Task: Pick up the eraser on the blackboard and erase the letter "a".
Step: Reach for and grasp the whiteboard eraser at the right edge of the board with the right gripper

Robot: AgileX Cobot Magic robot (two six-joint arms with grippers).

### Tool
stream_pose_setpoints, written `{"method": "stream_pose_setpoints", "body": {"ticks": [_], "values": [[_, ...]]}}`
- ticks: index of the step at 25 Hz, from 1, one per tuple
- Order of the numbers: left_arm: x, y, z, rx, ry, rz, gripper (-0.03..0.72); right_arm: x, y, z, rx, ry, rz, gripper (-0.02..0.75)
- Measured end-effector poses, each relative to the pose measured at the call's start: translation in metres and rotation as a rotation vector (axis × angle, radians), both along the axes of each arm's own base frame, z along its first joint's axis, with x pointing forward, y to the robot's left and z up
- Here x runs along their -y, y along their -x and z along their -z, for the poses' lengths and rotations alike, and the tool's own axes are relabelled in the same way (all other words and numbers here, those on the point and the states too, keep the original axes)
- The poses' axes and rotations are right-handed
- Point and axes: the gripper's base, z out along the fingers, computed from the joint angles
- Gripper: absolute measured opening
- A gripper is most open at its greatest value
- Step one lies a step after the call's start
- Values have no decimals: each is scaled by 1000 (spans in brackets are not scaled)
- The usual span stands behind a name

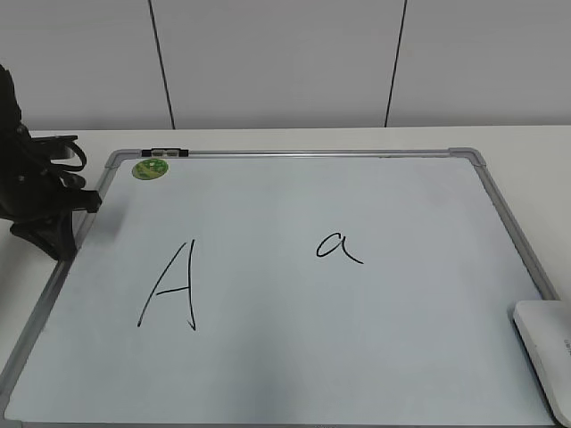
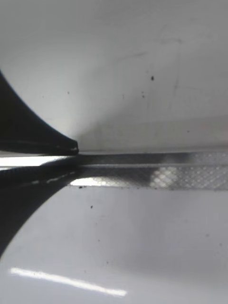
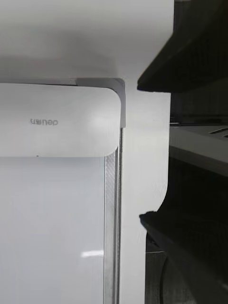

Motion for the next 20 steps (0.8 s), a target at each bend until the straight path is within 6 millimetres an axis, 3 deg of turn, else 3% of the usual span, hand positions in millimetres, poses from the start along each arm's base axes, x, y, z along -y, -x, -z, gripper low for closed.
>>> {"method": "stream_pose_setpoints", "body": {"ticks": [9, 20], "values": [[0, 0, 0, 0, 0, 0, 38, 1, -26, 25, -105, 0, 26, 573], [0, 0, 0, -2, 0, 0, 39, 0, -71, 33, -158, 45, 21, 573]]}}
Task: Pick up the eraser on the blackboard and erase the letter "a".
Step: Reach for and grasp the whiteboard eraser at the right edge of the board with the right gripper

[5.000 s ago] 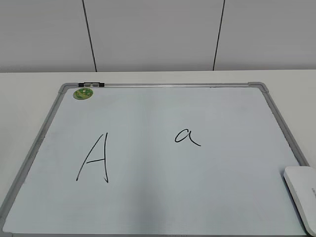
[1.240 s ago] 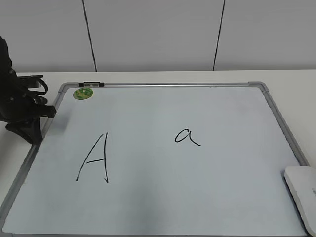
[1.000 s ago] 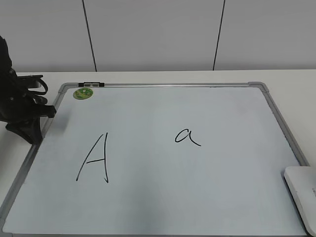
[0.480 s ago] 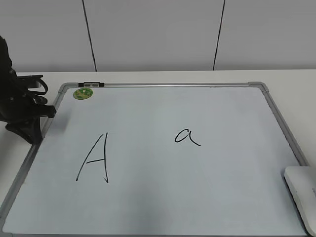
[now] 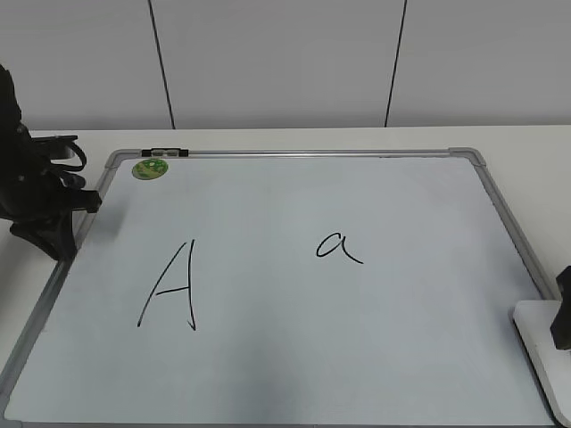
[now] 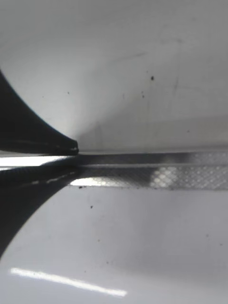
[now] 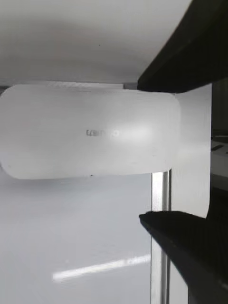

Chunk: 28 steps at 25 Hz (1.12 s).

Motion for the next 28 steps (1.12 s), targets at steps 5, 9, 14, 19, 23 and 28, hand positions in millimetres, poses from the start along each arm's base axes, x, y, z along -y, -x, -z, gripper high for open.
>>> {"method": "stream_pose_setpoints", "body": {"ticks": [5, 9, 14, 19, 23, 28], "values": [[0, 0, 0, 0, 0, 0, 41, -9, -9, 9, -10, 93, -23, 573], [0, 0, 0, 0, 2, -1, 41, -9, -14, 19, -33, 114, 0, 573], [0, 0, 0, 0, 3, -2, 41, -9, -19, 31, -67, 116, 1, 573], [0, 0, 0, 0, 3, -2, 41, -9, -22, 37, -71, 116, 1, 573], [0, 0, 0, 0, 3, -2, 41, -10, -24, 41, -76, 117, 2, 593], [0, 0, 0, 0, 3, -2, 41, -10, -27, 42, -63, 116, 2, 635]]}}
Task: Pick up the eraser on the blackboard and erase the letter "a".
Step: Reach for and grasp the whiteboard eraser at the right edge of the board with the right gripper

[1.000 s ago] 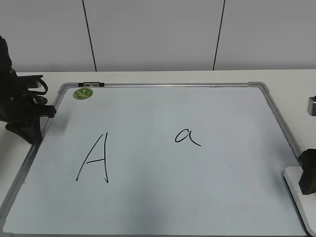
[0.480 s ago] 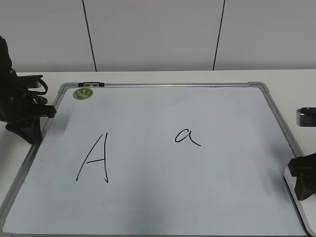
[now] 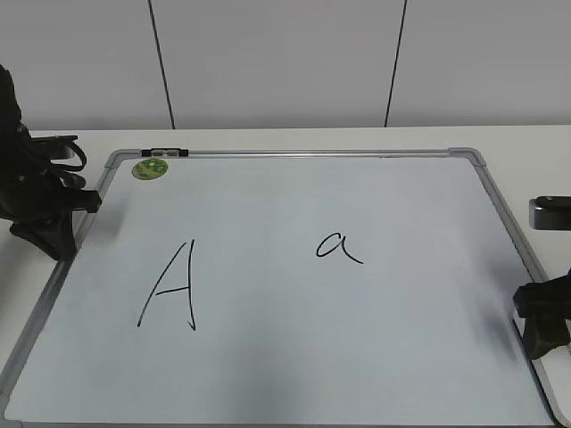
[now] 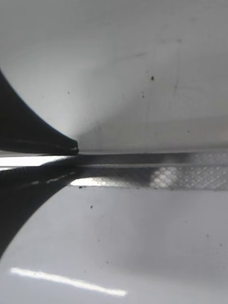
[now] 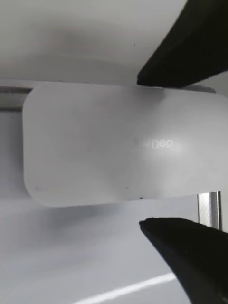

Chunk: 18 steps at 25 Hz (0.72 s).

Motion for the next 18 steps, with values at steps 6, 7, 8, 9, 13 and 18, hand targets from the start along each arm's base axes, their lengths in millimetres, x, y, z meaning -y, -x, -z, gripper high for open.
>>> {"method": "stream_pose_setpoints", "body": {"ticks": [6, 7, 8, 9, 13, 18], "values": [[0, 0, 0, 0, 1, -1, 41, 0, -3, 2, 14, 2, -2, 645], [0, 0, 0, 0, 1, -1, 41, 0, -3, 2, 17, 3, -3, 646], [0, 0, 0, 0, 1, -1, 41, 0, -3, 2, 16, 3, -1, 647], [0, 0, 0, 0, 1, -1, 41, 1, -3, 2, 18, 3, 5, 648], [0, 0, 0, 0, 3, -2, 41, 6, -4, 2, 18, 2, 32, 649], [0, 0, 0, 0, 5, -3, 41, 7, -4, 2, 19, 4, 34, 649]]}}
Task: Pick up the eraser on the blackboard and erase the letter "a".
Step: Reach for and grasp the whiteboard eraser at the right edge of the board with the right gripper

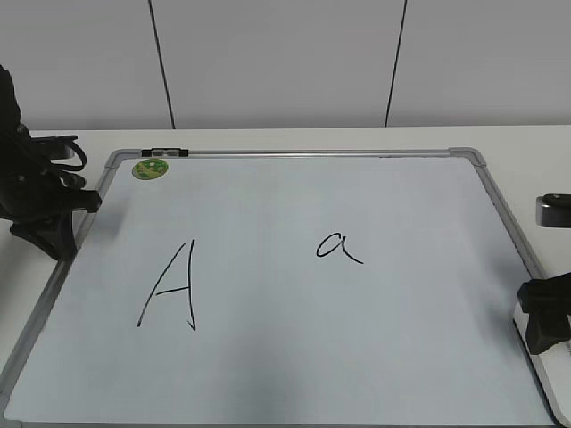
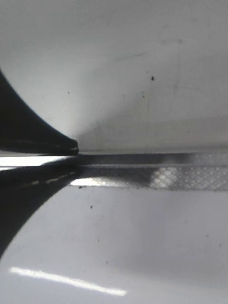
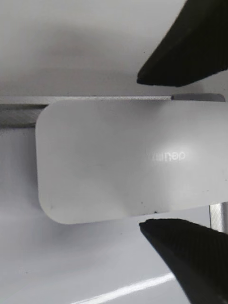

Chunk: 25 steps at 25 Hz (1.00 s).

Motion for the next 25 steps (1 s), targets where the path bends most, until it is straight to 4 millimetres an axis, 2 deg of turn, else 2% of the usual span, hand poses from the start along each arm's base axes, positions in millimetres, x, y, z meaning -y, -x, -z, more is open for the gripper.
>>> {"method": "stream_pose_setpoints", "body": {"ticks": [7, 15, 18, 21, 25], "values": [[0, 0, 0, 0, 5, -1, 43, 0, 0, 1, -3, 2, -19, 649], [0, 0, 0, 0, 7, 0, 46, -1, -2, 17, -67, 2, -21, 645], [0, 0, 0, 0, 7, 0, 48, -1, -2, 17, -67, 2, -21, 620], [0, 0, 0, 0, 7, 0, 49, -1, -2, 17, -67, 0, -24, 536], [0, 0, 0, 0, 8, 0, 49, -1, -2, 17, -68, 1, -28, 525]]}}
